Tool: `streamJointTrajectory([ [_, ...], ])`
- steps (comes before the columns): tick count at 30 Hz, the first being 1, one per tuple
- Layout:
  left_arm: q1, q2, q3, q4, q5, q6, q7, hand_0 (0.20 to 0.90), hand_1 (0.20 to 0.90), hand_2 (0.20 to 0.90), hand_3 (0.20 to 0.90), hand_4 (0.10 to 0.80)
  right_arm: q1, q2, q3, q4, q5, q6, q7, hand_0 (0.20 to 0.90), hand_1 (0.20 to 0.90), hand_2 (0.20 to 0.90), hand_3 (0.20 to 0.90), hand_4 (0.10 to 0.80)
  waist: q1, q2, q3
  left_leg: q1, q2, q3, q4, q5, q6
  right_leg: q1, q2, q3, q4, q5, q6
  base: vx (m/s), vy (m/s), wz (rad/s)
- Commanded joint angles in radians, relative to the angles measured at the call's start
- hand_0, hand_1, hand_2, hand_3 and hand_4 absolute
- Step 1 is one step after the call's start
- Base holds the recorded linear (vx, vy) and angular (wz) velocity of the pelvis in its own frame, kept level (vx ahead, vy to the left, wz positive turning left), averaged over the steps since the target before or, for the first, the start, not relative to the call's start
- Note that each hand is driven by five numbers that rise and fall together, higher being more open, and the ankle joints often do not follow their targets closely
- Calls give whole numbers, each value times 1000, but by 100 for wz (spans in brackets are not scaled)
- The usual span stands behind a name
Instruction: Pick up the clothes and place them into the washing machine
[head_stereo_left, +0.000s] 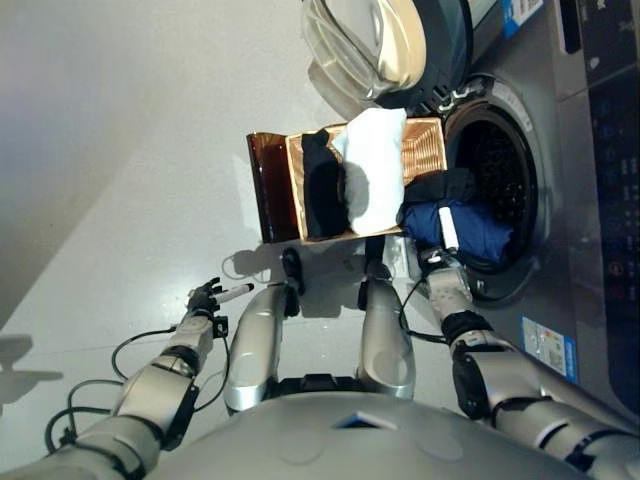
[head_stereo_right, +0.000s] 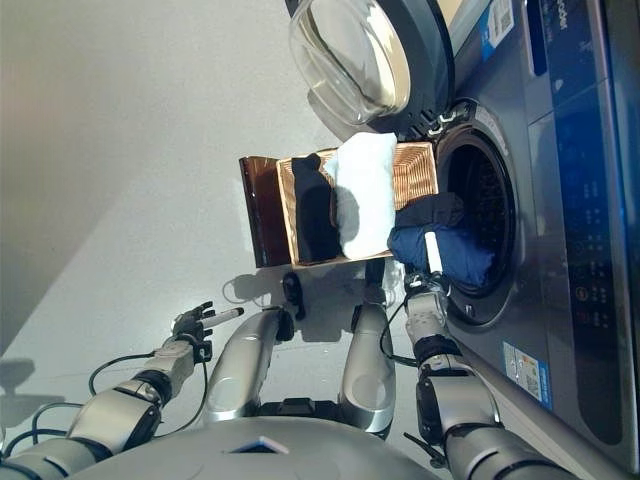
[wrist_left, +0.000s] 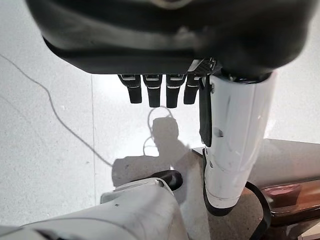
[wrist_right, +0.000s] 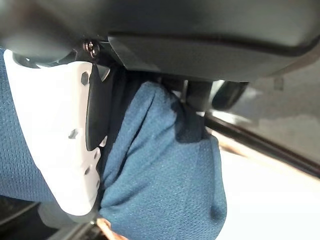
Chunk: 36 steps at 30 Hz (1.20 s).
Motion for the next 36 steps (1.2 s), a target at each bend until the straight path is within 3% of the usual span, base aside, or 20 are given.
streamJointTrajectory([
  [1,20,31,25,74,-2,9,9,900,900,900,900,800,-50,-102,16,-90,-58,-39,2,200,200,200,200,300,18,29,2,-60,42,-85,-5,62,-111,2,19,1,125,-116,-31,-22,-40,-9],
  [9,32,28,22,80,-17,21,12,900,900,900,900,800,-95,-91,-46,-133,38,-103,-47,200,200,200,200,300,21,45,16,-145,55,-97,97,30,-111,-81,32,-3,245,-177,-51,-7,-15,-2],
  [11,31,30,23,82,-16,25,9,900,900,900,900,800,-110,-100,-55,-121,45,-107,-53,200,200,200,200,300,23,52,15,-169,57,-99,122,22,-112,-103,31,-3,279,-190,-55,39,-8,3],
  [12,32,31,25,84,-18,28,8,900,900,900,900,800,-115,-105,-58,-122,46,-111,-58,200,200,200,200,300,25,56,11,-167,56,-107,137,-12,-119,-104,32,-1,300,-222,-52,74,-15,13],
  [16,30,39,23,83,-13,32,5,900,900,900,900,800,-146,-133,-67,-106,46,-114,-69,200,200,200,200,300,27,68,6,-205,58,-108,167,-22,-119,-148,30,0,349,-244,-58,15,-4,6],
  [23,30,49,19,87,-8,31,2,900,900,900,900,800,-205,-167,-82,-83,69,-131,-69,200,200,200,200,300,31,77,-4,-239,55,-106,188,-31,-121,-185,28,3,381,-258,-65,-2,-1,2],
  [35,31,62,15,91,-13,33,8,900,900,900,900,800,-345,-275,-211,-13,201,-225,-105,200,200,200,200,300,39,98,-26,-238,41,-109,188,-48,-120,-193,26,14,404,-280,-67,23,13,3],
  [36,31,61,14,92,-14,33,7,900,900,900,900,800,-352,-287,-224,2,212,-231,-108,200,200,200,200,300,38,99,-22,-250,41,-103,186,-21,-114,-204,24,10,401,-256,-72,0,0,0],
])
